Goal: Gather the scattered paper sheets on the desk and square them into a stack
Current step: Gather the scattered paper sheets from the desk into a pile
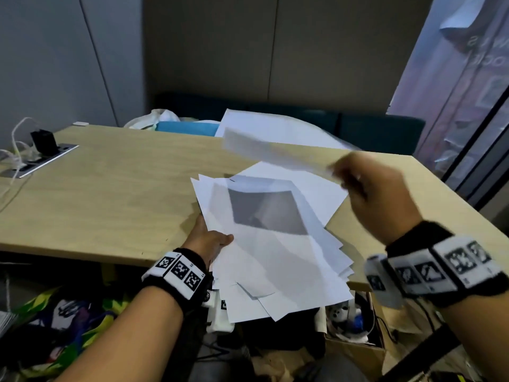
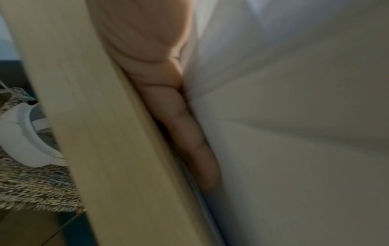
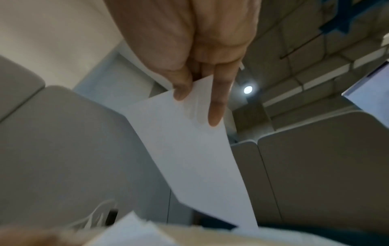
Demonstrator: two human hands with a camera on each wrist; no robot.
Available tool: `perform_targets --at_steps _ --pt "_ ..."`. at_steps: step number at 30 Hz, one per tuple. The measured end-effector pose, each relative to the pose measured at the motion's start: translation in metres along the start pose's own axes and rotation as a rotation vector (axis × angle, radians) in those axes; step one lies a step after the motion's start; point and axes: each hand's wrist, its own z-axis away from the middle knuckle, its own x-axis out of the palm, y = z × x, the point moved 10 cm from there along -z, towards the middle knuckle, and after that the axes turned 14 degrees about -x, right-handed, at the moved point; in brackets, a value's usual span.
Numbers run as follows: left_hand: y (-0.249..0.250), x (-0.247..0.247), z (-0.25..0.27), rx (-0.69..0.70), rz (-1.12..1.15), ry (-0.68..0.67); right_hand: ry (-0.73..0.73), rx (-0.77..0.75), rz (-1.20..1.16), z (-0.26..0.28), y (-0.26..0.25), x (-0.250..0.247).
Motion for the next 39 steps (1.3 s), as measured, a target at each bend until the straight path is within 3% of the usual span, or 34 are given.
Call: perform_targets --at_steps 5,8,11,14,16,18,19,23,27,31,34,39 --pt "0.004 -0.003 0.013 -0.039 -0.055 0.087 -0.342 0.188 -0.256 0.088 0.012 0.079" --pt "-0.001 0.008 0.019 -0.151 0.081 -0.004 -0.516 0.236 -0.361 0.114 0.008 0.107" --pt "0.003 0.007 0.017 -0.050 -0.023 0.012 -0.613 0.290 -0.431 0.114 0.005 0.119" --pt "0.003 -0.001 0.012 0.018 -0.092 0.090 -0.843 0.377 -0.462 0.101 0.015 0.122" --pt "0.000 -0.003 0.005 0.016 -0.075 0.098 -0.770 0.478 -0.414 0.071 0.050 0.113" --pt "-0.007 -0.009 -0.007 0.010 -0.082 0.113 -0.654 0.575 -0.205 0.044 0.102 0.105" --pt "-0.009 -0.010 -0.014 -0.004 -0.106 0.117 -0.678 0.616 -0.070 0.037 0.127 0.105" --pt "-0.006 -0.010 -0.011 -0.001 -0.149 0.156 -1.123 0.726 0.298 0.065 0.220 0.134" --pt "0.005 -0.008 0.007 -0.019 -0.263 0.277 -1.319 0.749 0.376 0.102 0.304 0.169" --pt "0.002 -0.005 0.009 -0.036 -0.214 0.241 -1.311 0.716 0.346 0.103 0.318 0.190" --pt "0.001 -0.005 0.005 -0.021 -0.165 0.224 -1.258 0.748 0.337 0.085 0.271 0.168" --pt "0.000 -0.008 0.005 -0.023 -0.186 0.251 -1.228 0.834 0.261 0.081 0.245 0.154"
